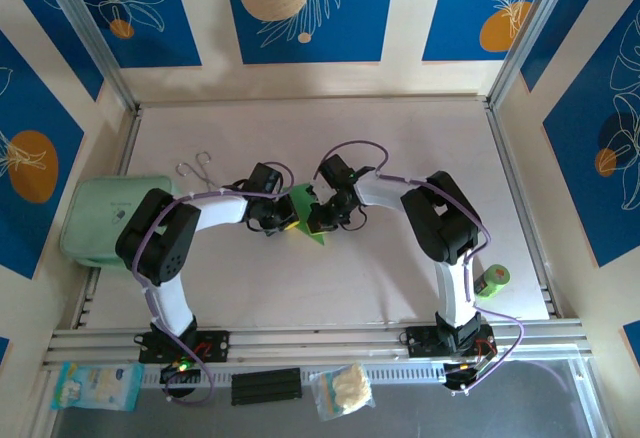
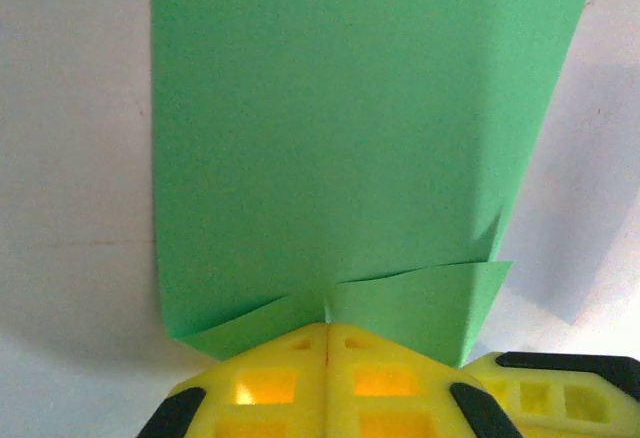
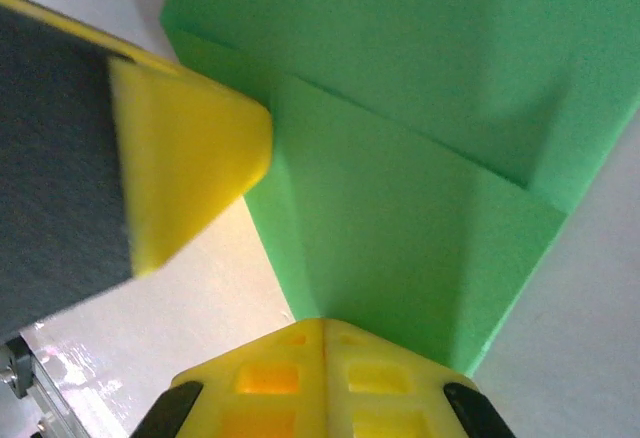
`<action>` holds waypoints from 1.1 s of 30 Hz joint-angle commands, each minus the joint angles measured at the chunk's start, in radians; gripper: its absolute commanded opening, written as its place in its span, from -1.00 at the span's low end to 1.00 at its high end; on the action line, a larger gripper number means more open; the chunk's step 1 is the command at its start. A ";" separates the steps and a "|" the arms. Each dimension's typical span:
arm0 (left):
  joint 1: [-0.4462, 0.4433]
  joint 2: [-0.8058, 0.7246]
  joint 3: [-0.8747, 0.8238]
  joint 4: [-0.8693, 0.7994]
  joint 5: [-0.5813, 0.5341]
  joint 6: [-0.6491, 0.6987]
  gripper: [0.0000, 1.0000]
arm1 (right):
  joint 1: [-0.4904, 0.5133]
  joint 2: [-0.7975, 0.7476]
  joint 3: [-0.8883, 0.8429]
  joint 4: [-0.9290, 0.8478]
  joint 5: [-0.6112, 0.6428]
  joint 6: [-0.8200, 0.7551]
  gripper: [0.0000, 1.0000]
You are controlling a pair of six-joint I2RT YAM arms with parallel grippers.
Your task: Fold a paper plane with a square sheet of paper (pick it up from the middle)
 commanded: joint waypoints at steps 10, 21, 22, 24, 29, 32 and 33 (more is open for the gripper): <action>0.010 0.066 -0.019 -0.142 -0.089 0.029 -0.96 | -0.018 -0.110 -0.223 0.023 -0.018 0.006 -1.00; 0.011 -0.003 0.072 -0.070 0.060 0.118 -0.80 | -0.033 -0.301 -0.259 0.153 0.036 0.100 -1.00; 0.014 -0.026 0.084 -0.080 0.056 0.126 -0.77 | -0.038 -0.311 -0.252 0.177 0.036 0.118 -0.99; 0.025 -0.071 0.095 -0.097 0.039 0.125 -0.67 | -0.044 -0.315 -0.236 0.215 0.044 0.149 -0.94; 0.076 -0.188 0.013 -0.045 0.009 0.040 -0.40 | -0.047 -0.228 -0.135 0.173 0.056 0.217 -0.95; 0.103 -0.238 -0.076 0.033 0.005 -0.034 -0.21 | -0.044 -0.175 -0.091 0.178 0.027 0.242 -0.91; 0.108 -0.246 -0.100 0.056 0.007 -0.053 -0.16 | -0.042 -0.160 -0.082 0.178 0.029 0.248 -0.89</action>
